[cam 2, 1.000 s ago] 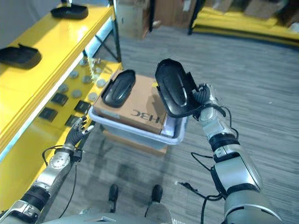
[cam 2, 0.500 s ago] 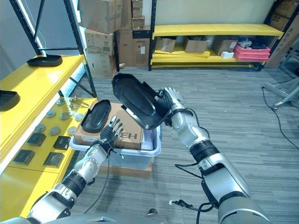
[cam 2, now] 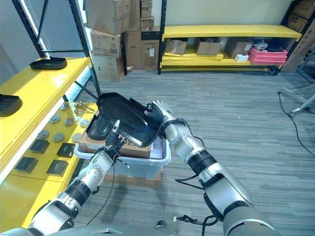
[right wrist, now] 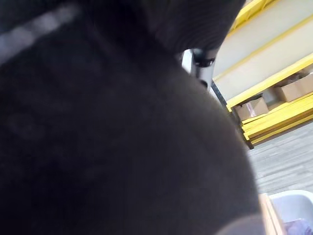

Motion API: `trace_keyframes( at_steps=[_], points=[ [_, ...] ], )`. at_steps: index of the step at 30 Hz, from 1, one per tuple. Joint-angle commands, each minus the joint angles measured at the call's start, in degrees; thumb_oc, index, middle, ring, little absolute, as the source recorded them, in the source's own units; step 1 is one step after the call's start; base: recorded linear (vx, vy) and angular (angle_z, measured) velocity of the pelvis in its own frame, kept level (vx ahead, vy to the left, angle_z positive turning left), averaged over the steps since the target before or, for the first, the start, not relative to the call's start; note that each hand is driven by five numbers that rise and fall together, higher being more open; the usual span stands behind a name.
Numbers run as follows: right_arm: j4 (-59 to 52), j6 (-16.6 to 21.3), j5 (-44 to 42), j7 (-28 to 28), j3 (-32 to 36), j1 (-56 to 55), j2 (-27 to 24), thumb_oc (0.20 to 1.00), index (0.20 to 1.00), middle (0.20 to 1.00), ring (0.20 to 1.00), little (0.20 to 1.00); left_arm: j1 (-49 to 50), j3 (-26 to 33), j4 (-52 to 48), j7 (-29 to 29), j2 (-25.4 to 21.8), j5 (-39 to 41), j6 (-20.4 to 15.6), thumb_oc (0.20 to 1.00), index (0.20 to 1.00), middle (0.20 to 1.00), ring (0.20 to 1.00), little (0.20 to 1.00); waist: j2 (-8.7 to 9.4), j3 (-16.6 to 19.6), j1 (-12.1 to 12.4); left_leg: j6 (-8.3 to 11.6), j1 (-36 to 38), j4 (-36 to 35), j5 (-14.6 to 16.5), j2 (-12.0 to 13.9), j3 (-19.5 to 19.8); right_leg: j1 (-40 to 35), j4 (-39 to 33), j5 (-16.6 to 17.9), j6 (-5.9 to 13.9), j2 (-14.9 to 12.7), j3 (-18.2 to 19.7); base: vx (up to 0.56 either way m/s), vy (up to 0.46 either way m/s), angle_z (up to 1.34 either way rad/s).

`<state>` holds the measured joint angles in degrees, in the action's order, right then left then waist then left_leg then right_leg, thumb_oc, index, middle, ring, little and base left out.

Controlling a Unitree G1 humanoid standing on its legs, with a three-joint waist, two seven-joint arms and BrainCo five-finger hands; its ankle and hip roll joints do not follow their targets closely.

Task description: Move parts from the plastic box to the shelf.

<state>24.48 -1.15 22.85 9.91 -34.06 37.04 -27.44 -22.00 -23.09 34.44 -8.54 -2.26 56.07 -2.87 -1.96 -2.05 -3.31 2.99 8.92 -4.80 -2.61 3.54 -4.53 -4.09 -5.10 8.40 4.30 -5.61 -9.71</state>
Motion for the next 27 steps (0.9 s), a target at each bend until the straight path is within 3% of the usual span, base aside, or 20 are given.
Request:
trace_keyframes(
  at_steps=[1, 2, 3, 4, 20, 21, 27],
  points=[
    [-6.53, 5.60, -1.60, -1.86, -0.97, 1.32, 1.52, 0.200, 0.200, 0.200, 0.200, 0.200, -10.18, -2.11, 4.06, 0.14, 0.91, -3.72, -3.02, 1.000, 1.000, 1.000, 1.000, 1.000, 2.22, 1.56, 1.55, 2.75, -0.45, -0.20, -0.04, 2.31, 0.00, -5.65, 1.98, -6.95, 4.79, -3.94, 0.26, 0.00, 0.000, 0.00],
    [-6.56, 5.58, -1.60, -1.88, -0.98, 1.25, 1.51, 0.200, 0.200, 0.200, 0.200, 0.200, -10.13, -2.12, 4.06, 0.14, 0.93, -3.72, -3.02, 1.000, 1.000, 1.000, 1.000, 1.000, 2.21, 1.58, 1.54, 2.81, -0.17, -0.20, 0.37, 2.34, 0.01, -5.96, 1.91, -7.27, 4.85, -3.91, 0.21, 0.00, 0.000, 0.00],
    [-8.26, 5.84, -1.85, -2.44, -1.10, 0.36, 1.78, 0.200, 0.200, 0.200, 0.200, 0.200, -10.16, -1.83, 3.81, -0.20, 0.71, -4.79, -3.20, 0.432, 0.432, 0.432, 0.432, 0.432, 2.22, 1.56, 1.54, 2.74, -0.51, -0.20, -0.05, 2.30, 0.00, -5.55, 2.02, -6.99, 4.79, -3.93, 0.23, 0.00, 0.000, 0.00],
    [-9.17, 6.08, -2.13, -2.80, -1.21, -0.31, 1.77, 0.200, 0.200, 0.200, 0.200, 0.200, -10.14, -1.63, 3.67, -0.47, 0.55, -5.71, -3.46, 0.200, 0.200, 0.200, 0.200, 0.200, 2.20, 1.53, 1.54, 2.76, -0.53, -0.20, -0.08, 2.30, 0.00, -5.53, 2.04, -7.00, 4.78, -3.95, 0.17, 0.00, 0.000, 0.00],
    [-20.06, 11.35, -18.39, -5.41, -2.91, -15.26, 8.33, 0.200, 0.200, 0.200, 0.200, 0.200, -7.23, 0.86, -2.07, -7.49, -2.73, -22.09, -8.17, 0.200, 0.200, 0.200, 0.200, 0.200, 1.77, -0.22, 0.95, 3.16, -0.79, -0.19, -0.35, 2.56, -0.12, -5.19, 2.60, -7.61, 4.61, -3.75, 0.02, 0.00, -0.003, 0.00],
    [-21.31, 12.36, -23.84, -6.61, -3.14, -17.48, 8.83, 1.000, 1.000, 1.000, 1.000, 1.000, -6.09, 0.62, -3.62, -8.77, -3.18, -26.28, -8.90, 0.200, 0.200, 0.200, 0.200, 0.200, 1.70, -0.38, 1.05, 3.33, -0.78, -0.20, -0.46, 2.59, 0.02, -5.41, 2.49, -7.68, 4.52, -3.65, -0.17, 0.01, -0.031, 0.00],
    [-24.70, 13.56, -28.78, -4.87, 1.48, -21.44, 7.42, 1.000, 1.000, 1.000, 1.000, 1.000, -3.70, 2.51, -6.36, -11.38, -5.28, -31.54, -9.45, 0.200, 0.200, 0.200, 0.200, 0.200, 1.38, -0.45, 0.83, 3.63, -0.76, -0.20, -0.55, 2.80, 0.01, -5.49, 2.38, -7.77, 4.42, -3.43, -0.37, 0.00, -0.012, 0.01]
  ],
)
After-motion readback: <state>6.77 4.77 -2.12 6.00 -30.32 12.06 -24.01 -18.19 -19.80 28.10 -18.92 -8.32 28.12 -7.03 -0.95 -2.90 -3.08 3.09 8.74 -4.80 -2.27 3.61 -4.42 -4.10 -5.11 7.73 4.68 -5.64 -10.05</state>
